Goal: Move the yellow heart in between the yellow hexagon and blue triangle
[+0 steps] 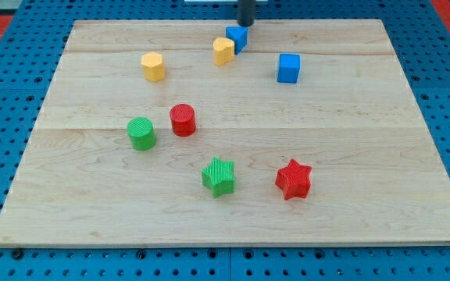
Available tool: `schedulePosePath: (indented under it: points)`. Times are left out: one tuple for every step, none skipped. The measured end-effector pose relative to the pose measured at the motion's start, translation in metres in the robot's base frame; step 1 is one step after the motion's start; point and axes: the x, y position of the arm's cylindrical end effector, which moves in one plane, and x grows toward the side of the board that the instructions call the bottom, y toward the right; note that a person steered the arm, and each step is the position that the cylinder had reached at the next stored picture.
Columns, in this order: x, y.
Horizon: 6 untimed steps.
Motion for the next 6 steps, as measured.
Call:
schedulePosePath:
  points:
    - [0.011,0.008]
    - [0.033,0.008]
    - [0.049,0.008]
    - [0.053,0.008]
    - [0.067,0.008]
    - [0.072,0.006]
